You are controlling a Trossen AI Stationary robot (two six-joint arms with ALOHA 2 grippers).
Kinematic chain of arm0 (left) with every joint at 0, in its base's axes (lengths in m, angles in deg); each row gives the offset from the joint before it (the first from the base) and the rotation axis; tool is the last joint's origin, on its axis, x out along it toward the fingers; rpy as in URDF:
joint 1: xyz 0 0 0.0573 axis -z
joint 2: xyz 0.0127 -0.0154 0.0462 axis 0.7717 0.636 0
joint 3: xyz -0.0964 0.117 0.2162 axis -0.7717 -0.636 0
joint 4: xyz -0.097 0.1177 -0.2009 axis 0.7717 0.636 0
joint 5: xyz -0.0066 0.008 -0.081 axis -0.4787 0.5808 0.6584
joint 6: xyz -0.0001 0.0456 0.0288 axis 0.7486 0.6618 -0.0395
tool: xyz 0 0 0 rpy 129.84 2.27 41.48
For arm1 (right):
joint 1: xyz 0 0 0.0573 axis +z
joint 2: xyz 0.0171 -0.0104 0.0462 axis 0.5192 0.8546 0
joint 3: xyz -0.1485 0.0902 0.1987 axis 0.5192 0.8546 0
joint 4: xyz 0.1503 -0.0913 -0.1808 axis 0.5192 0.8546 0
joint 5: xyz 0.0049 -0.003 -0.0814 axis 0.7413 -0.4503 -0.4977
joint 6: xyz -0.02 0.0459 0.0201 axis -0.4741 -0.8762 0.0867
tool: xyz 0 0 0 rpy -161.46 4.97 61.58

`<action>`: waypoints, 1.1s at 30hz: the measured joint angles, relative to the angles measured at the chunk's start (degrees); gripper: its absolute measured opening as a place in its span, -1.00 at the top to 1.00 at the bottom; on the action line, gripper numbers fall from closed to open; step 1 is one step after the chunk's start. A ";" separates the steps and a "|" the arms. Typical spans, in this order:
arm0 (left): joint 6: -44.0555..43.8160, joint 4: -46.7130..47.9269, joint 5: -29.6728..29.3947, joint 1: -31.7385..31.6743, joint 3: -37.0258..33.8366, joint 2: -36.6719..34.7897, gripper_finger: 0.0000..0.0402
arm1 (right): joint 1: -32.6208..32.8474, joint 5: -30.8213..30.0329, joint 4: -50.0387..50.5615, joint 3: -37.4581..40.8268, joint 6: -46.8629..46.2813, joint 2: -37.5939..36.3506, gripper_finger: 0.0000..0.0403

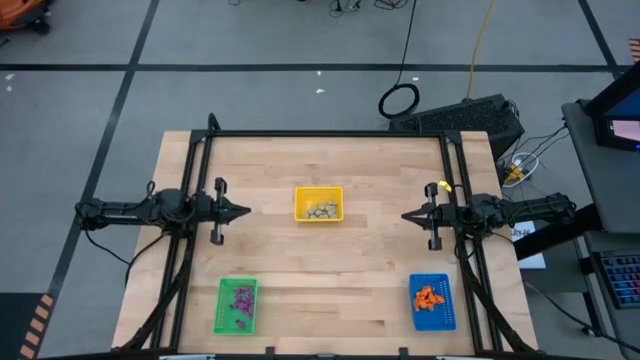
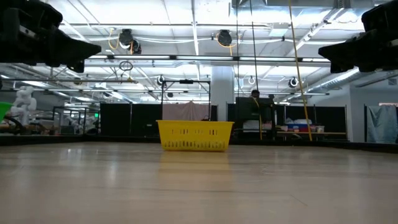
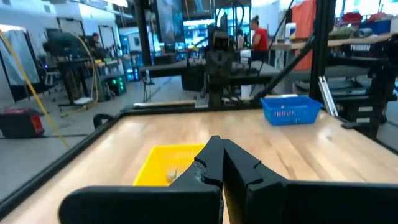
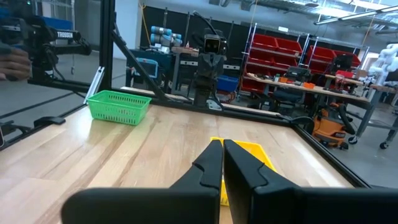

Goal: Sort Halloween decoration
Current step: Return to Home Position

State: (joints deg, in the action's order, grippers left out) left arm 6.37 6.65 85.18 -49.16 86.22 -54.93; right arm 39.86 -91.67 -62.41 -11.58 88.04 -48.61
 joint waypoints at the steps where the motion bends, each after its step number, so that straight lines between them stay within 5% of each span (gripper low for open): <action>1: -0.07 0.44 0.02 0.00 0.00 0.00 1.00 | 0.00 -0.01 -0.02 0.00 0.01 0.00 1.00; 33: -0.10 1.71 0.11 0.00 0.00 0.26 1.00 | 0.02 -0.01 -0.02 -0.02 0.00 0.00 1.00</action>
State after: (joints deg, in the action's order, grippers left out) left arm 6.28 8.36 85.29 -49.16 86.22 -54.67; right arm 39.88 -91.68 -62.43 -11.60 88.04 -48.61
